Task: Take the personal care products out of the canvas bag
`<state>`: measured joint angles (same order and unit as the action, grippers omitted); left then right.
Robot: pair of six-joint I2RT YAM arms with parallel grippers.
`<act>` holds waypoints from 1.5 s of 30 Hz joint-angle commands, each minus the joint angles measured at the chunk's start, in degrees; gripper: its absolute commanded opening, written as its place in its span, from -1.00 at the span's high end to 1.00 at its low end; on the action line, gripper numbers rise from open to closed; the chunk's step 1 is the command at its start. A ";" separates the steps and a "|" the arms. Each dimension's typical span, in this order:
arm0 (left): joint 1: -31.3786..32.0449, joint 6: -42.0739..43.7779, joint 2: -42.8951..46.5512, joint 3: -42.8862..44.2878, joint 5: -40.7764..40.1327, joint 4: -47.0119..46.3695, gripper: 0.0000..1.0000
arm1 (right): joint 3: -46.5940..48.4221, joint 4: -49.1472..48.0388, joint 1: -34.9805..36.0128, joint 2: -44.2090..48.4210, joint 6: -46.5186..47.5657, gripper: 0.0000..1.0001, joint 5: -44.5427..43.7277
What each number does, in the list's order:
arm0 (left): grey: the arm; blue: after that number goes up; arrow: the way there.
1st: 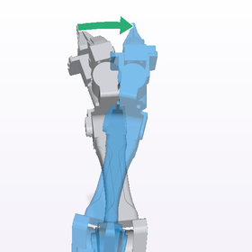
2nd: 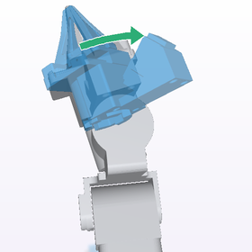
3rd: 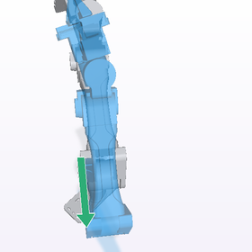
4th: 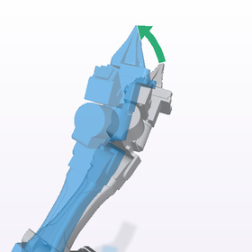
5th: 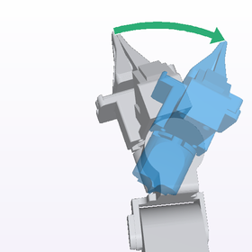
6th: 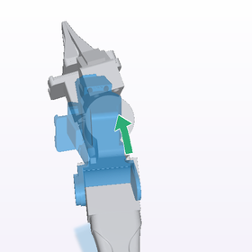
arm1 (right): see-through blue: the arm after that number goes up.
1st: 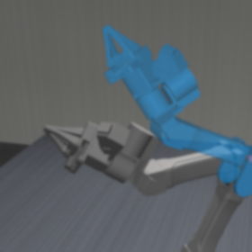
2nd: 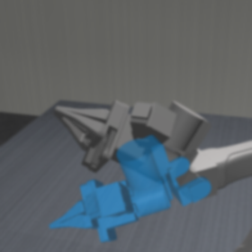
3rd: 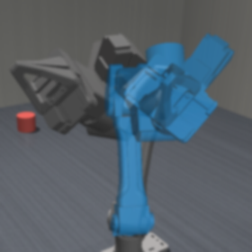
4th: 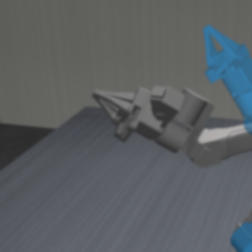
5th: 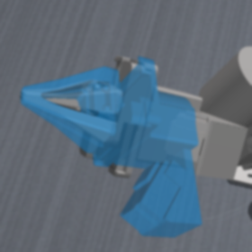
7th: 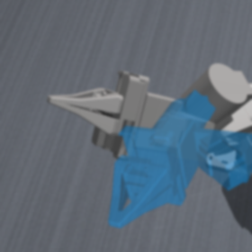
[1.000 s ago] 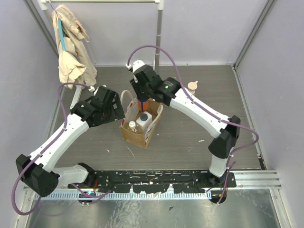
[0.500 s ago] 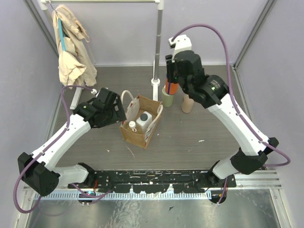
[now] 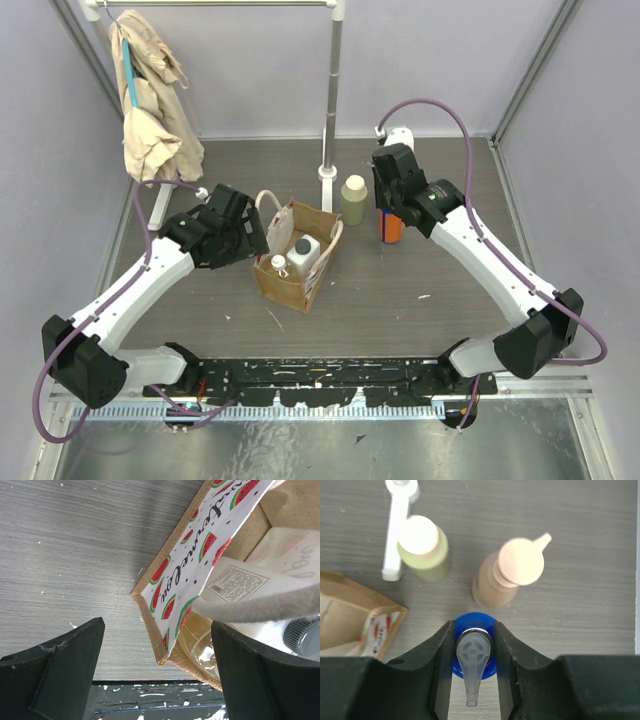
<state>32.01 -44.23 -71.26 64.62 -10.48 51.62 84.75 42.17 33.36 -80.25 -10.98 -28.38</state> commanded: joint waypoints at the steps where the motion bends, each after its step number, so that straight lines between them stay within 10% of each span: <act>1: -0.19 -0.51 -0.23 -0.90 0.94 -1.34 -0.89 | -5.89 -10.89 -3.95 6.46 -3.78 0.68 -0.63; 24: -0.19 -0.52 -0.10 -1.06 1.35 -1.00 -0.87 | -24.72 -21.76 -20.10 6.33 -8.95 0.70 -1.33; 28: -0.18 -0.51 0.46 -1.57 1.34 -1.64 -0.87 | -24.90 -21.59 -20.56 6.69 -9.19 0.07 -1.00; 35: -0.18 -0.36 0.80 -1.60 1.51 -2.17 -0.86 | -22.70 -17.49 -20.61 7.23 -8.39 -0.45 -2.67; 45: -0.20 -0.53 -0.40 -2.86 2.02 -3.49 -0.84 | -3.86 -12.72 -0.47 7.71 -3.22 -0.30 13.90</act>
<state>32.01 -44.71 -71.42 62.54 -9.45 49.95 67.48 28.69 26.15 -69.38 -16.78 -22.28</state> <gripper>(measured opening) 0.927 0.664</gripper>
